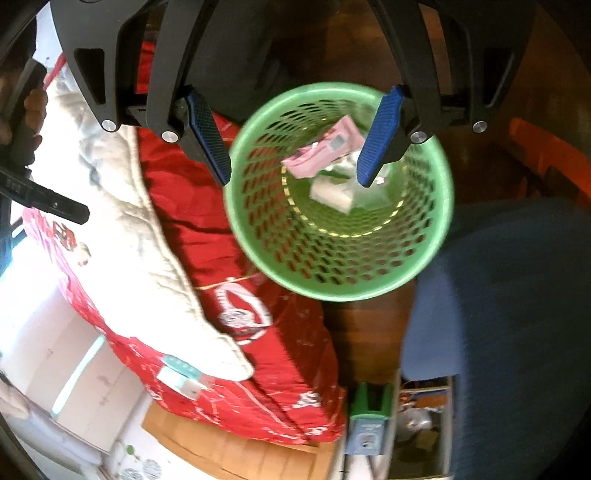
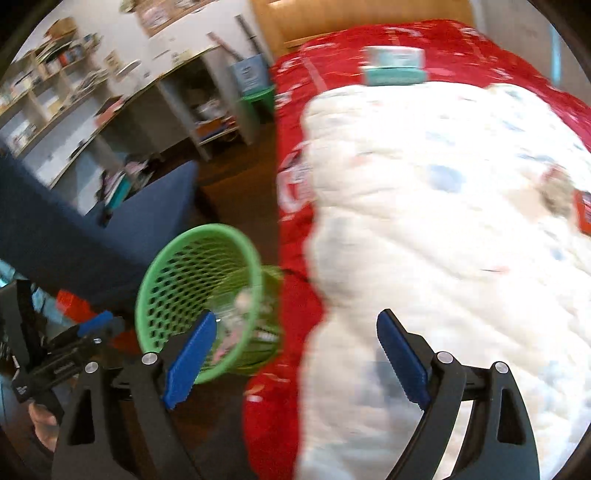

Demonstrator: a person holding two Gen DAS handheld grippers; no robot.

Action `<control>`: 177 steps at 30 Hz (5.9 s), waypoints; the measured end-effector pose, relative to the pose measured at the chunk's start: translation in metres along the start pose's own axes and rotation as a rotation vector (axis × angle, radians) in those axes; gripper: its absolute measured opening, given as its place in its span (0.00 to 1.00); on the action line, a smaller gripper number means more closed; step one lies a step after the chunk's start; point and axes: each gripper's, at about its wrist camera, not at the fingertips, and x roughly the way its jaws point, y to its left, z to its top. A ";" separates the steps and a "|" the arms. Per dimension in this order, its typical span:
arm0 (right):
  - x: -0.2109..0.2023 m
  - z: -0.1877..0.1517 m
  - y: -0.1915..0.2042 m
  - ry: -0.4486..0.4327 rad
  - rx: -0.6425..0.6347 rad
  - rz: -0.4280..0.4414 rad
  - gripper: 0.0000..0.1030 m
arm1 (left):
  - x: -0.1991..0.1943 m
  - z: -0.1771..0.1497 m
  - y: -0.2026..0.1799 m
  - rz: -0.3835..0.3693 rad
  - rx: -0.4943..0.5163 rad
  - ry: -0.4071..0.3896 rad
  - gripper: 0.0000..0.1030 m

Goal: Collect trash
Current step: 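Move both grippers back over the quilt toward the remaining trash, then grasp the orange chocolate-cake packet with the right gripper and lift, then grasp the crumpled white-red plastic bag with the left gripper while the right holds the packet, then carry the plastic bag into the wastebasket with the left gripper and release, then carry the orange packet over the wastebasket with the right gripper and release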

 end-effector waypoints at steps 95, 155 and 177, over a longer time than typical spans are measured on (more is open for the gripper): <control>-0.097 -0.007 -0.284 -0.121 0.191 -0.430 0.69 | 0.219 0.095 -0.461 -0.416 0.595 0.120 0.42; -0.040 -0.018 0.022 -0.077 -0.132 -0.086 0.69 | 0.009 0.012 0.006 0.073 0.023 0.004 0.55; -0.004 -0.014 0.077 -0.028 -0.200 0.004 0.70 | -0.029 0.006 0.037 0.144 -0.052 -0.064 0.75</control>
